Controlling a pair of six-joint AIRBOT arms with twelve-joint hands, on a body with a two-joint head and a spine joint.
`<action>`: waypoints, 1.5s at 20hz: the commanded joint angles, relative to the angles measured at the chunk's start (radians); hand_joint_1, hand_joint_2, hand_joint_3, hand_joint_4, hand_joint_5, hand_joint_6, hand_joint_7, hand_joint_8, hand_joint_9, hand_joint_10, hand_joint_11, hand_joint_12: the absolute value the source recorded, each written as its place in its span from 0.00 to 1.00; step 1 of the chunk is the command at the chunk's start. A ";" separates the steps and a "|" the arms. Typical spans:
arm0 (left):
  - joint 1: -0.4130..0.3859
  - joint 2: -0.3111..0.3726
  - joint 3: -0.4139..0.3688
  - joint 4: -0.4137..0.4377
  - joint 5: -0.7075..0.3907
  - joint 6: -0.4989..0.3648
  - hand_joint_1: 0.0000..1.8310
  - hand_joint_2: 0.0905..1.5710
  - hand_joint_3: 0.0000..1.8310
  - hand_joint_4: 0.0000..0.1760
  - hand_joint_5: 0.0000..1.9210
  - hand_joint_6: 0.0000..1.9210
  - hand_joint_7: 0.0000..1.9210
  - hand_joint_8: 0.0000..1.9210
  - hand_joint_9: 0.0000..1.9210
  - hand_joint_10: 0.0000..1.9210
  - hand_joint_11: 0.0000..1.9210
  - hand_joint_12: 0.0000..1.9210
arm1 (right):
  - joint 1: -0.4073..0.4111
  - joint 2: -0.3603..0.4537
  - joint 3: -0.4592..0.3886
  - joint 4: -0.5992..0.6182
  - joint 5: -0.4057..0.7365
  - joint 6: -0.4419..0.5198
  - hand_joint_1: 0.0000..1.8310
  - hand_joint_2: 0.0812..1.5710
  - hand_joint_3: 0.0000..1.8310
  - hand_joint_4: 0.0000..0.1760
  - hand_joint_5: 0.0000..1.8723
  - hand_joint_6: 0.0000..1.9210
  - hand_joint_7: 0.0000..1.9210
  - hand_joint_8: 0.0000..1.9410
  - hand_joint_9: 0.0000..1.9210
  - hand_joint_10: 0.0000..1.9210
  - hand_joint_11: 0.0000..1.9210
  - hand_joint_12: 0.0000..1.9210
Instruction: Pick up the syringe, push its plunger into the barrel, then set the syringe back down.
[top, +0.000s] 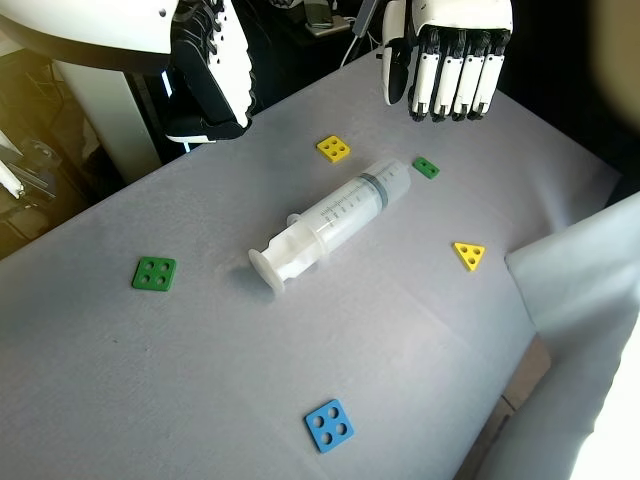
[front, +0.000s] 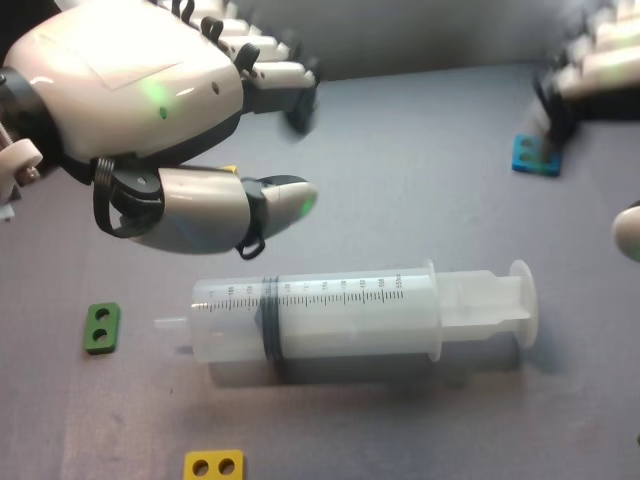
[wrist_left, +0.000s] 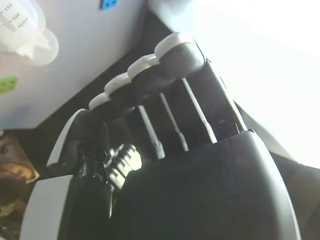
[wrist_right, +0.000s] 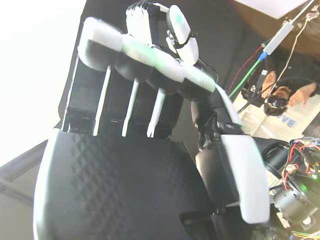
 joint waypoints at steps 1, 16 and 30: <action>-0.015 0.002 -0.001 -0.019 -0.114 0.016 0.00 0.84 0.02 0.00 0.16 0.00 0.15 0.00 0.12 0.00 0.00 0.23 | 0.018 0.000 -0.001 0.055 -0.009 0.004 0.00 0.79 0.03 0.00 0.13 0.00 0.11 0.00 0.09 0.01 0.00 0.22; -0.035 0.002 -0.106 -0.517 -0.154 0.523 0.00 0.82 0.00 0.00 0.13 0.00 0.12 0.00 0.10 0.00 0.00 0.19 | 0.027 0.001 0.000 0.060 -0.030 0.028 0.00 0.82 0.01 0.00 0.14 0.00 0.12 0.00 0.10 0.00 0.00 0.22; 0.094 -0.139 -0.130 -0.832 -0.379 0.657 0.36 0.68 0.00 0.00 0.03 0.00 0.02 0.00 0.01 0.00 0.00 0.08 | 0.013 0.000 0.002 0.060 -0.039 0.028 0.00 0.82 0.00 0.00 0.16 0.00 0.13 0.00 0.11 0.00 0.00 0.25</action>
